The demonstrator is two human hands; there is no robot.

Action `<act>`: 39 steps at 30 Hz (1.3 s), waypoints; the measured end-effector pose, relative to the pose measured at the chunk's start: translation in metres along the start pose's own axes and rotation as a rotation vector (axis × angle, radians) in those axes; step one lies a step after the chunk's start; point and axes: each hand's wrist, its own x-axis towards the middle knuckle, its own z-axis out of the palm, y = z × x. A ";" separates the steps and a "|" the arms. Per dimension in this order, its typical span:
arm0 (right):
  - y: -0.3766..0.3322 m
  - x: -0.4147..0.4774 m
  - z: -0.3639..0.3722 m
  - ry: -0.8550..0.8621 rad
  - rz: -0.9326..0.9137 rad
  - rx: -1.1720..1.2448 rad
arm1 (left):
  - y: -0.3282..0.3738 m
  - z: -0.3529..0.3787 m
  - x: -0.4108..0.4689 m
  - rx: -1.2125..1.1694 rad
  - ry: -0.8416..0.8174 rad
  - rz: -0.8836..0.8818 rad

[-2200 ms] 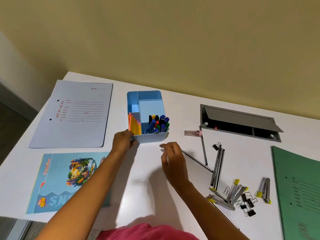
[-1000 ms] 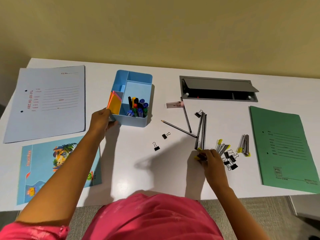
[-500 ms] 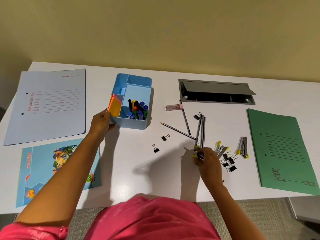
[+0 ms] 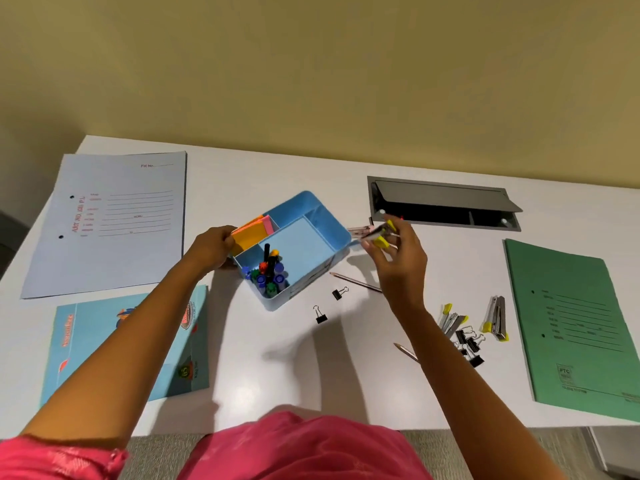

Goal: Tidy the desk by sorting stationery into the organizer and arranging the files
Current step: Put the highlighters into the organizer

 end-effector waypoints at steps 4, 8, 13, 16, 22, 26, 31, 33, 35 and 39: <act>-0.020 0.038 0.031 -0.075 -0.070 0.047 | 0.002 0.004 0.000 -0.004 0.139 0.044; -0.024 0.074 0.062 -0.202 -0.177 -0.024 | 0.002 0.007 0.000 -0.176 0.237 0.023; -0.014 0.115 0.086 -0.465 -0.272 -0.267 | 0.006 0.002 0.005 -0.199 0.242 0.009; -0.006 0.136 0.091 -0.641 -0.385 -0.474 | 0.007 -0.001 0.009 -0.198 0.246 0.012; -0.001 0.159 0.097 -0.862 -0.413 -0.620 | 0.012 -0.002 0.013 -0.208 0.245 0.015; -0.001 0.162 0.097 -0.897 -0.473 -0.627 | 0.008 -0.003 0.015 -0.210 0.241 0.005; 0.005 0.160 0.095 -0.897 -0.534 -0.650 | 0.006 0.002 0.014 -0.129 0.366 0.105; 0.006 0.158 0.092 -0.883 -0.526 -0.634 | 0.009 0.006 0.009 -0.143 0.441 0.146; 0.007 0.156 0.090 -0.865 -0.511 -0.611 | 0.011 0.009 0.003 -0.175 0.488 0.205; 0.010 0.150 0.088 -0.821 -0.473 -0.559 | 0.011 0.013 -0.005 -0.133 0.466 0.328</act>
